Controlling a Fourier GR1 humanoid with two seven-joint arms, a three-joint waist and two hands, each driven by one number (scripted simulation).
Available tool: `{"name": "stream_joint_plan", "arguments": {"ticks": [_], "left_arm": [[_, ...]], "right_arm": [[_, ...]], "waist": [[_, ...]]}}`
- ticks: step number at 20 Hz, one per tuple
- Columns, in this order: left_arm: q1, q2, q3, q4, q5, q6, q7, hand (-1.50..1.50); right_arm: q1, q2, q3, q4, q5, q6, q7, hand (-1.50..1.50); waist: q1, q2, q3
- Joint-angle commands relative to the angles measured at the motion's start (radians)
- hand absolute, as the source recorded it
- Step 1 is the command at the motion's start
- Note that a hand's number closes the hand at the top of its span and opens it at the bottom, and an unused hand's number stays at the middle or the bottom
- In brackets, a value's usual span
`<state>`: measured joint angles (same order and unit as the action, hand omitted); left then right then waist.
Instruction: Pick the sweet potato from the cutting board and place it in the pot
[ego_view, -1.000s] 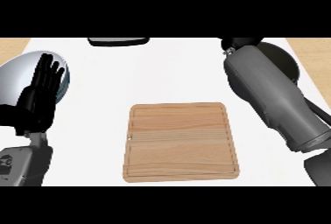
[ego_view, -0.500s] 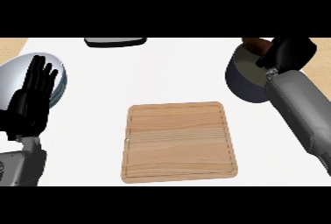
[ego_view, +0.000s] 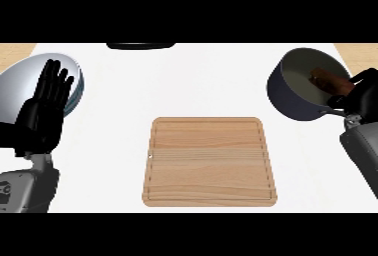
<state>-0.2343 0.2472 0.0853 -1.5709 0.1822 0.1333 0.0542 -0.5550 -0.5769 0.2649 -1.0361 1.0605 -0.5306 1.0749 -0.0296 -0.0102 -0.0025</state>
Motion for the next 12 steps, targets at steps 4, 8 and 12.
{"name": "stream_joint_plan", "arguments": {"ticks": [4, 8, 12], "left_arm": [[-0.038, -0.001, -0.010, -0.034, -0.004, 0.010, 0.053, 0.00], [-0.009, -0.032, -0.020, 0.064, -0.032, -0.009, -0.069, 0.00], [-0.035, -0.020, 0.003, 0.061, -0.025, -0.013, -0.045, 0.00]], "right_arm": [[0.138, 0.073, -0.162, -0.046, -0.252, -0.064, -0.049, -1.50], [0.165, 0.078, -0.190, -0.018, -0.372, -0.058, -0.264, -1.50], [0.117, 0.090, -0.219, 0.019, -0.361, -0.123, -0.383, -1.50]], "waist": [[0.014, 0.007, 0.005], [0.026, 0.014, 0.003], [0.035, 0.014, 0.003]]}}
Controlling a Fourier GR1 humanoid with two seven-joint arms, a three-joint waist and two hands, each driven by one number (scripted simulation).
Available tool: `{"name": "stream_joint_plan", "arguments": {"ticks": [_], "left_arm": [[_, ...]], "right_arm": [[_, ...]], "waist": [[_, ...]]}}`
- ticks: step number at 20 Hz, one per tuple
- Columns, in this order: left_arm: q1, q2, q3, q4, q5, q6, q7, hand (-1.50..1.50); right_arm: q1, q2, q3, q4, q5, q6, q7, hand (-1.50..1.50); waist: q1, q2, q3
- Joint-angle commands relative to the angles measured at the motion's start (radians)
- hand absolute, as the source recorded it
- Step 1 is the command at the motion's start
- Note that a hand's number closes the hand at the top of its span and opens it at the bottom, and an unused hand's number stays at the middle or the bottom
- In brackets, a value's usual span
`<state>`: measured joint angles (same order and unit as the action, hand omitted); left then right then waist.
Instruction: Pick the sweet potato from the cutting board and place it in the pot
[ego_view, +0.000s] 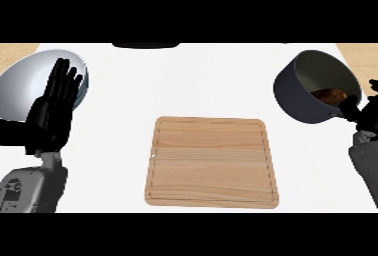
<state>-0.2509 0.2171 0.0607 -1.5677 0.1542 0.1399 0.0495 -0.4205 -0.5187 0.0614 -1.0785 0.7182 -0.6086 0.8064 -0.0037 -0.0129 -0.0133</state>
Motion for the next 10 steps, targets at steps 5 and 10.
{"name": "stream_joint_plan", "arguments": {"ticks": [5, 10], "left_arm": [[0.008, 0.021, 0.050, 0.054, 0.033, -0.053, -0.049, 0.00], [0.006, 0.041, 0.057, 0.001, 0.040, -0.055, 0.009, 0.00]], "right_arm": [[0.076, 0.052, -0.081, -0.117, -0.071, -0.186, -0.197, -1.50], [0.082, 0.073, -0.196, -0.195, -0.156, -0.265, -0.195, -1.50]], "waist": [[-0.001, 0.011, 0.013], [-0.004, 0.008, 0.013]]}}
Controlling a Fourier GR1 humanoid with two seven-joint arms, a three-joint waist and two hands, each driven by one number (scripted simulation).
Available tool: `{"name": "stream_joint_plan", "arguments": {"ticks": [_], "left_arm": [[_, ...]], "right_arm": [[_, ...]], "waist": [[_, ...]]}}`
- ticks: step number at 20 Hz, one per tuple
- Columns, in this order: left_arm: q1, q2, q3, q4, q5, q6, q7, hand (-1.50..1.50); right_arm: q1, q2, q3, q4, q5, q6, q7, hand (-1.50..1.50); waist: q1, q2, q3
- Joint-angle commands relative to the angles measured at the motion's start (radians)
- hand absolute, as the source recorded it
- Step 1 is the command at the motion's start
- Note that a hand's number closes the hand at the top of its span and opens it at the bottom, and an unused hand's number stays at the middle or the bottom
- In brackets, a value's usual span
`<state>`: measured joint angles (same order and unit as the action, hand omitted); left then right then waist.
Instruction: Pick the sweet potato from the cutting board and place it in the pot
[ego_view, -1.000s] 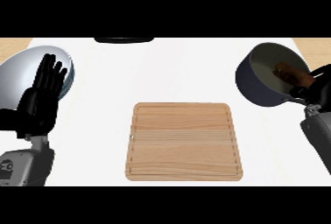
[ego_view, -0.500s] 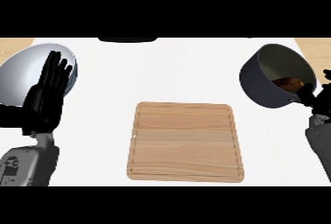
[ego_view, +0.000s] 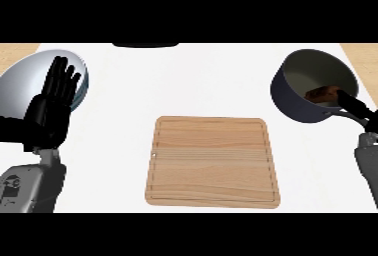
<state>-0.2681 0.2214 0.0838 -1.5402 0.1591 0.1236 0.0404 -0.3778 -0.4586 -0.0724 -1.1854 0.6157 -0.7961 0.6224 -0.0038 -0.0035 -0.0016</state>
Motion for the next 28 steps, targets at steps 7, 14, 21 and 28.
{"name": "stream_joint_plan", "arguments": {"ticks": [7, 14, 21, 28], "left_arm": [[0.014, 0.001, 0.010, -0.003, -0.015, -0.006, -0.013, 0.00], [0.033, -0.042, -0.027, -0.044, -0.048, 0.027, 0.022, 0.00], [0.030, -0.037, -0.009, -0.030, -0.048, 0.014, 0.010, 0.00], [-0.052, -0.026, 0.025, 0.053, -0.037, -0.004, 0.008, 0.00]], "right_arm": [[0.249, 0.080, -0.153, -0.270, -0.187, -0.175, -0.215, -1.50], [0.463, 0.074, -0.310, -0.479, -0.448, -0.093, -0.421, -1.50], [0.713, 0.155, -0.460, -0.591, -0.631, 0.042, -0.617, -1.50], [0.833, 0.195, -0.629, -0.649, -0.767, 0.201, -0.702, -1.50]], "waist": [[-0.008, 0.001, 0.002], [-0.009, 0.000, 0.002], [-0.015, 0.000, 0.002], [-0.014, 0.002, 0.002]]}}
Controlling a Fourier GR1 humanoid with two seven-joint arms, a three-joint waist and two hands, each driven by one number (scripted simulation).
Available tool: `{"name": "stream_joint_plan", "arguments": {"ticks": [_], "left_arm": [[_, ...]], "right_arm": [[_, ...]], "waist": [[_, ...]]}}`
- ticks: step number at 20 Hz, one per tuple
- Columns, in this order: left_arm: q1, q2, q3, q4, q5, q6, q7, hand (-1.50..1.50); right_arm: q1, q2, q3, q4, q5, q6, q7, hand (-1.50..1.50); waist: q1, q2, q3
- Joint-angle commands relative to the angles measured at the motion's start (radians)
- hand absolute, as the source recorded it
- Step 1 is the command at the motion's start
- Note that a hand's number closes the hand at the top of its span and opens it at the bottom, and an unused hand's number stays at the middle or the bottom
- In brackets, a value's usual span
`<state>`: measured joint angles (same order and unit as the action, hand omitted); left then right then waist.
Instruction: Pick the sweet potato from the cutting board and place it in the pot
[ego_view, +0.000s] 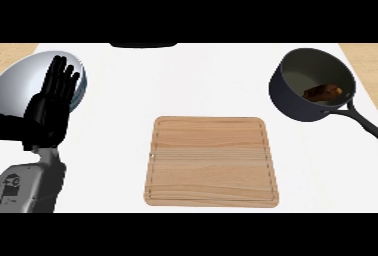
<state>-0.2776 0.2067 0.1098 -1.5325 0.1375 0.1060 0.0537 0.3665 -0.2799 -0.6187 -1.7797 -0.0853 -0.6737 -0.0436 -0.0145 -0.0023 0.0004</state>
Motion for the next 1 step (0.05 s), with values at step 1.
{"name": "stream_joint_plan", "arguments": {"ticks": [1], "left_arm": [[-0.019, -0.048, -0.031, -0.003, -0.040, 0.054, 0.005, 0.00]], "right_arm": [[0.003, 0.006, -0.120, 0.154, -0.118, 0.116, -0.170, -1.50]], "waist": [[0.003, 0.000, 0.001]]}}
